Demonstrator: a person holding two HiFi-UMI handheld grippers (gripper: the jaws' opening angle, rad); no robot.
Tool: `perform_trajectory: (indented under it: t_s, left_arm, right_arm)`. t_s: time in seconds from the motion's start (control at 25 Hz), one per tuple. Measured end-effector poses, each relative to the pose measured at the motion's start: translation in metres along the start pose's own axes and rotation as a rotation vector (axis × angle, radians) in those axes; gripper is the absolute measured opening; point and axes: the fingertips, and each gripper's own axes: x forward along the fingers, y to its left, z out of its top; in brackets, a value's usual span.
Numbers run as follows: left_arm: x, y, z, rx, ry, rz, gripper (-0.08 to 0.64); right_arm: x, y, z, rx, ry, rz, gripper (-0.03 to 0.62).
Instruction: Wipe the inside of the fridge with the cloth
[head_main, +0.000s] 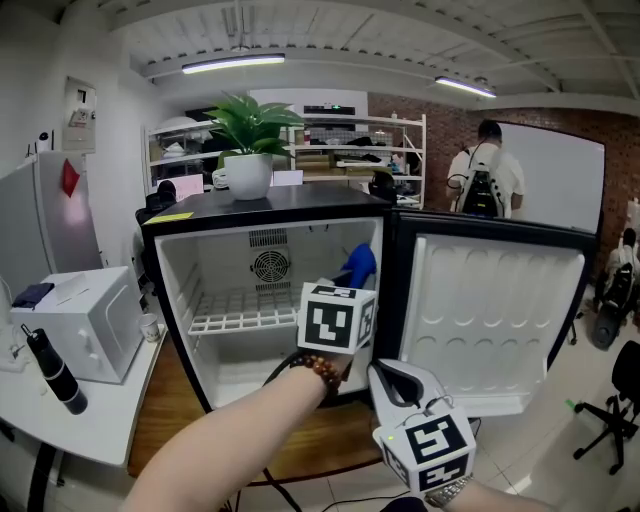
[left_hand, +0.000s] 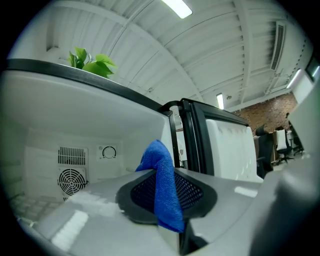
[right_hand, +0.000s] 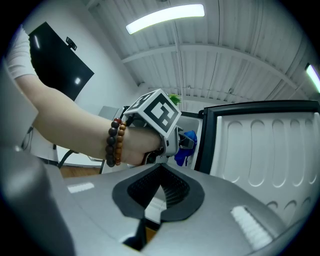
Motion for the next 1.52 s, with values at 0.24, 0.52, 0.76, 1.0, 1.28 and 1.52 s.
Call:
perform_trajectory:
  t_s: [0.24,0.52,0.76,1.0,1.28,1.52]
  left_arm:
    - [-0.010,-0.010,-0.002,-0.024,-0.021,-0.080,0.074]
    - [-0.031,-0.007,-0.007,-0.022,-0.037,-0.122,0.072]
    - [-0.071,-0.006,-0.016,0.029,-0.054,-0.153,0.072]
    - [-0.120,-0.001,-0.039,0.120,-0.069,-0.172,0.072]
    - [-0.165,0.012,-0.083,0.266,-0.057,-0.209,0.072]
    - [-0.202,0.022,-0.113,0.362,-0.043,-0.274,0.072]
  right_arm:
    - [-0.002,0.002,-0.001,-0.005,0.012,-0.012,0.002]
    - [-0.001,-0.018,0.004,0.016,0.000,-0.049,0.002]
    - [-0.002,-0.034,0.017,0.047,-0.042,-0.023,0.025]
    - [0.006,-0.022,0.030,0.130,-0.104,0.133,0.159]
    - [0.028,0.030,0.031,0.190,-0.035,0.446,0.254]
    - [0.047,0.081,0.002,0.249,0.137,0.716,0.286]
